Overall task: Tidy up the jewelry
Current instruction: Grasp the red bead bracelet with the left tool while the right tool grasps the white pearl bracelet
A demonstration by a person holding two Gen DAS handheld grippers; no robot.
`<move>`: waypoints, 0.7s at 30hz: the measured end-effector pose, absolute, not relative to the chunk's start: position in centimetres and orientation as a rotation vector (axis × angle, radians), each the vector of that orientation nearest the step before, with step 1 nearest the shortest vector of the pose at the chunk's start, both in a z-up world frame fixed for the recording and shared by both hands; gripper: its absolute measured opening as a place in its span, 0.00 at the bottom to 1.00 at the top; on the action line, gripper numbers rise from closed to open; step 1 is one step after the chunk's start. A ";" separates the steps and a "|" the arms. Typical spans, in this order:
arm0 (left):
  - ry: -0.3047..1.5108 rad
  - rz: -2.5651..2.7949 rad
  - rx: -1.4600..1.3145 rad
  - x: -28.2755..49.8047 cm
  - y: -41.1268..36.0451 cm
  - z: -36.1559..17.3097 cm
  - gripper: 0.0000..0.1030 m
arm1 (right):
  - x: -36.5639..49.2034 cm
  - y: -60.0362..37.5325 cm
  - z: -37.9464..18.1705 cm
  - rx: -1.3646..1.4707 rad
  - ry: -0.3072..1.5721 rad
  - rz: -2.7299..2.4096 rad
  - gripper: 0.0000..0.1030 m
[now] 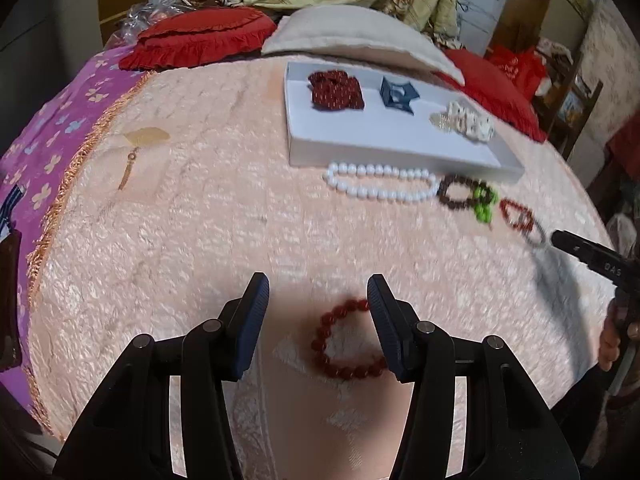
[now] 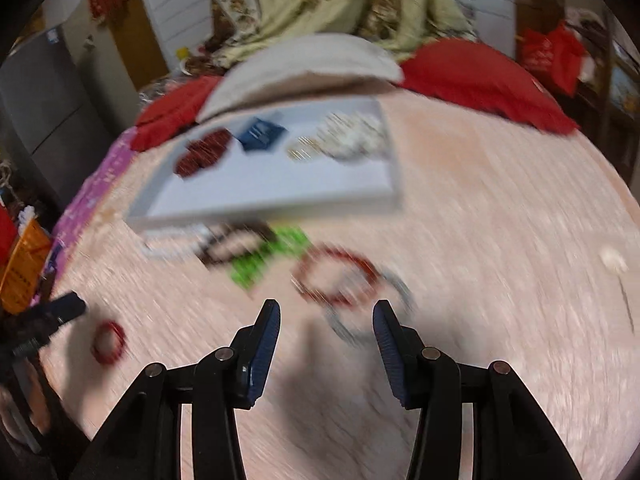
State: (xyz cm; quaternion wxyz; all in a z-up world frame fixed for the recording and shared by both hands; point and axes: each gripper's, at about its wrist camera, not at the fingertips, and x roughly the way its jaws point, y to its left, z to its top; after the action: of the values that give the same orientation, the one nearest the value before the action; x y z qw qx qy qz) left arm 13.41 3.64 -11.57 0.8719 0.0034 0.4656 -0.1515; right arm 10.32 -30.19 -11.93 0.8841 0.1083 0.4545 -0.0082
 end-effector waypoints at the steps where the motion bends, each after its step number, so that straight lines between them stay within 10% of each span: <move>1: 0.983 -0.317 0.015 13.2 3.6 -12.1 0.49 | 9.8 -30.7 -12.3 0.245 0.947 -0.026 0.45; 21: 0.968 -0.373 0.039 13.4 2.7 -14.5 0.44 | 19.1 -14.8 -12.1 0.068 0.963 0.383 0.45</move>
State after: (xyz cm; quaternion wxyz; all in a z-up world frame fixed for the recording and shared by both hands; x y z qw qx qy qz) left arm 13.42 2.72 -14.47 0.8683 0.0187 0.4627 -0.1781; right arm 19.12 -14.85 -12.13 0.8682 0.0326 0.4601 0.1829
